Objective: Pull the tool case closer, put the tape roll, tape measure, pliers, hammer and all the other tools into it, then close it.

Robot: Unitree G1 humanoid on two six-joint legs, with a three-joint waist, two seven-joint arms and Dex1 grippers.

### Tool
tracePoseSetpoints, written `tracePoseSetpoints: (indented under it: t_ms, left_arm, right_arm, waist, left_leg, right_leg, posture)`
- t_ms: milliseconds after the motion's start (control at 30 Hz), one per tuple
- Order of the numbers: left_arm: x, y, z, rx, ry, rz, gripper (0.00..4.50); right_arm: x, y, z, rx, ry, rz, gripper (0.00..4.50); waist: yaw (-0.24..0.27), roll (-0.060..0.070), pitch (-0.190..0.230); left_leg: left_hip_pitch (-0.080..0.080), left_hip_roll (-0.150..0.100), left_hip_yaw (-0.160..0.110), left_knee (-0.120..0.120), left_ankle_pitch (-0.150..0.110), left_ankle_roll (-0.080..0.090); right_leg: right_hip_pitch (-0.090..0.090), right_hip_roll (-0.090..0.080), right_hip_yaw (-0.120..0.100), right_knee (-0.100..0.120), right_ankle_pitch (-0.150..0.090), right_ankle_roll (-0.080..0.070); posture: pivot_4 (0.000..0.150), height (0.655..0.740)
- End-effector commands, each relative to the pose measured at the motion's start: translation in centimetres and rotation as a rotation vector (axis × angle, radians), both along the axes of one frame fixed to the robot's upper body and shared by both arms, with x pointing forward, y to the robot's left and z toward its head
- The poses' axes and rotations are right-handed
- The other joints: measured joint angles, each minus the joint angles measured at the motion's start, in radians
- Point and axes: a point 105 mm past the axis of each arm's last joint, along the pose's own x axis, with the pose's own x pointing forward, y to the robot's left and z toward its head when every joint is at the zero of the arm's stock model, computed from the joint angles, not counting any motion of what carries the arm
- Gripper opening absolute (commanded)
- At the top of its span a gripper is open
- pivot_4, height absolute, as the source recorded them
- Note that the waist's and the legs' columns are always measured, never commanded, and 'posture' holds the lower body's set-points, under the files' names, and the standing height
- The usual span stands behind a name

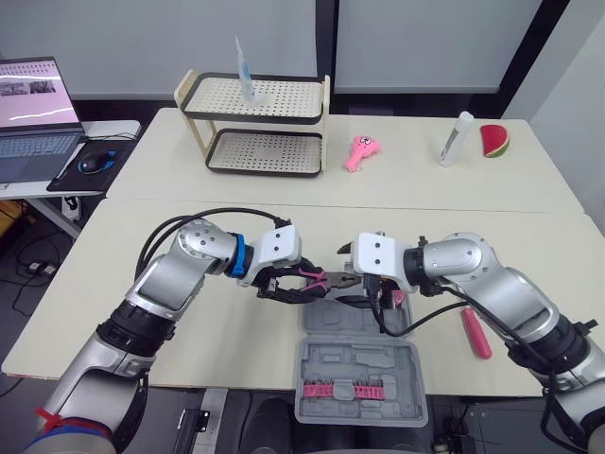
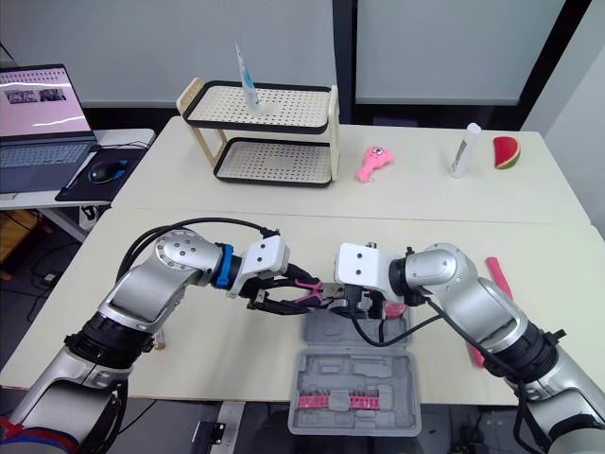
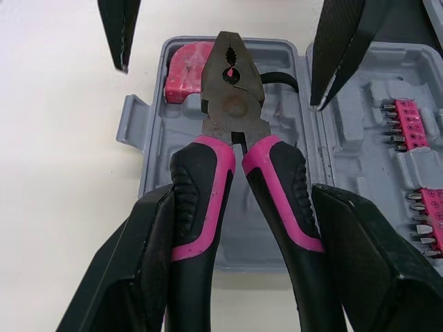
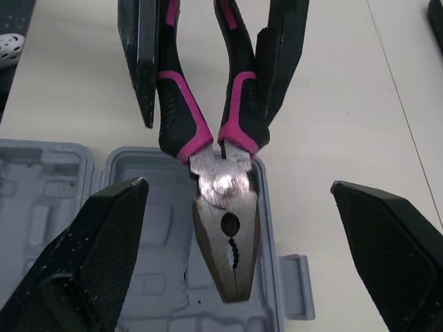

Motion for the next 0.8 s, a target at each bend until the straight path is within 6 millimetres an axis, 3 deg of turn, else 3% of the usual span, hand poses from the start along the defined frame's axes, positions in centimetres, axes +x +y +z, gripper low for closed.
tracePoseSetpoints:
  t_ms: [33,300,400,567,800]
  left_arm:
    - [-0.44,-0.6,1.0,-0.012,-0.04,-0.043,2.68]
    - [-0.72,-0.56,0.87,-0.027,-0.034,-0.038,2.68]
    - [-0.8,-0.57,0.81,-0.027,-0.03,-0.036,2.68]
    - [-0.81,-0.69,0.79,-0.034,-0.023,-0.031,2.68]
    - [-0.66,-0.63,0.78,-0.039,-0.015,-0.02,2.68]
  right_arm:
    - [0.17,0.2,0.48,-0.017,-0.036,0.001,4.5]
    - [0.03,0.37,-0.2,-0.033,-0.013,0.016,4.5]
    - [0.17,0.6,-0.23,-0.031,-0.013,0.018,3.95]
    - [0.19,0.99,-0.31,-0.03,-0.009,0.029,2.32]
    - [0.19,0.89,-0.5,-0.04,-0.007,0.039,1.33]
  waist:
    - [0.0,0.0,0.0]
    - [0.0,0.0,0.0]
    - [-0.001,0.0,0.0]
    - [-0.002,0.0,0.0]
    - [-0.003,0.0,0.0]
  left_leg:
    - [0.0,0.0,0.0,0.0,0.0,0.0]
    - [0.0,0.0,0.0,0.0,0.0,0.0]
    - [0.0,0.0,0.0,0.001,0.0,0.0]
    - [0.0,0.0,0.0,0.001,0.0,0.0]
    - [0.0,0.0,0.0,0.001,0.0,0.0]
  right_leg:
    - [0.0,0.0,0.0,0.0,0.0,0.0]
    - [0.0,0.0,0.0,0.0,0.0,0.0]
    - [0.0,0.0,0.0,0.001,0.0,0.0]
    - [0.0,0.0,0.0,0.002,0.0,0.0]
    - [0.0,0.0,0.0,0.006,0.0,0.0]
  posture:
    - [0.15,0.74]
    - [0.15,0.74]
    - [0.15,0.74]
    - [0.15,0.74]
    - [0.15,0.74]
